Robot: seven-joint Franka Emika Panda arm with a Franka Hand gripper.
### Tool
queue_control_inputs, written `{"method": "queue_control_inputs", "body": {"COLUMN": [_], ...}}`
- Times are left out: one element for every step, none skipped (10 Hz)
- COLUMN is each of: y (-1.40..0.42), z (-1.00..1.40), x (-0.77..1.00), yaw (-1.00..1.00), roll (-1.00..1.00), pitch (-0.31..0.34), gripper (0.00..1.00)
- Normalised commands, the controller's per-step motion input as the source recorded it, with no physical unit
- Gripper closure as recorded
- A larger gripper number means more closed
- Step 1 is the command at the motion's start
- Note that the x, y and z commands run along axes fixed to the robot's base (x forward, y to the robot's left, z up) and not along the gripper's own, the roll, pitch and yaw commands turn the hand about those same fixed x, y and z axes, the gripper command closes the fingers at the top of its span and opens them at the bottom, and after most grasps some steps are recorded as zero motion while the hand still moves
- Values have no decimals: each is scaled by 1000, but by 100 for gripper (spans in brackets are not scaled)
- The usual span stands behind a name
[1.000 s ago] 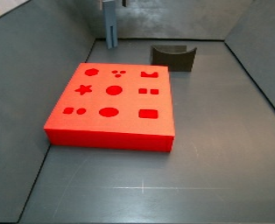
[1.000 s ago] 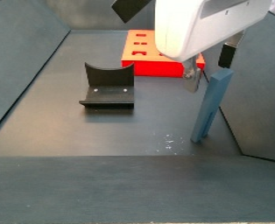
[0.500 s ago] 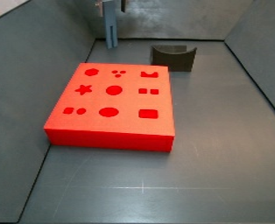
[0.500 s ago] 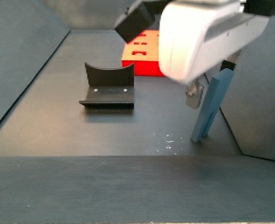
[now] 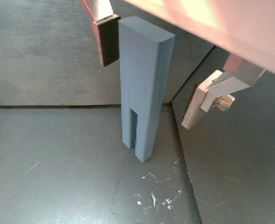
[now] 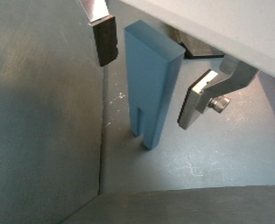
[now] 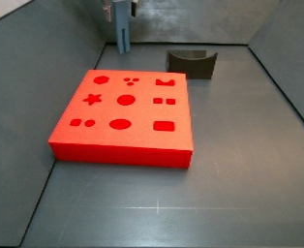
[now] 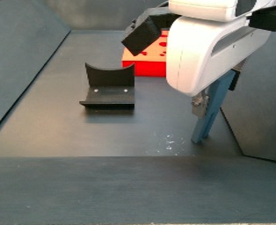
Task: Pick up the double-square object. Move up. Move to above the board. Insert the double-square object.
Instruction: Pick up the double-square object, then move up.
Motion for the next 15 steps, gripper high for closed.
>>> {"method": "queue_control_inputs", "body": {"y": [0,0,0,0,0,0,0,0,0,0,0,0,17,21,14], "z": [0,0,0,0,0,0,0,0,0,0,0,833,845,709,574], "x": [0,0,0,0,0,0,0,0,0,0,0,0,16,-19,-17], "yaw": [0,0,0,0,0,0,0,0,0,0,0,0,29,25,16], "roll": [0,0,0,0,0,0,0,0,0,0,0,0,4,18,40], "pitch": [0,0,0,0,0,0,0,0,0,0,0,0,-4,45,69], "gripper": [100,100,100,100,100,100,100,100,100,100,100,100,100,100,100]}}
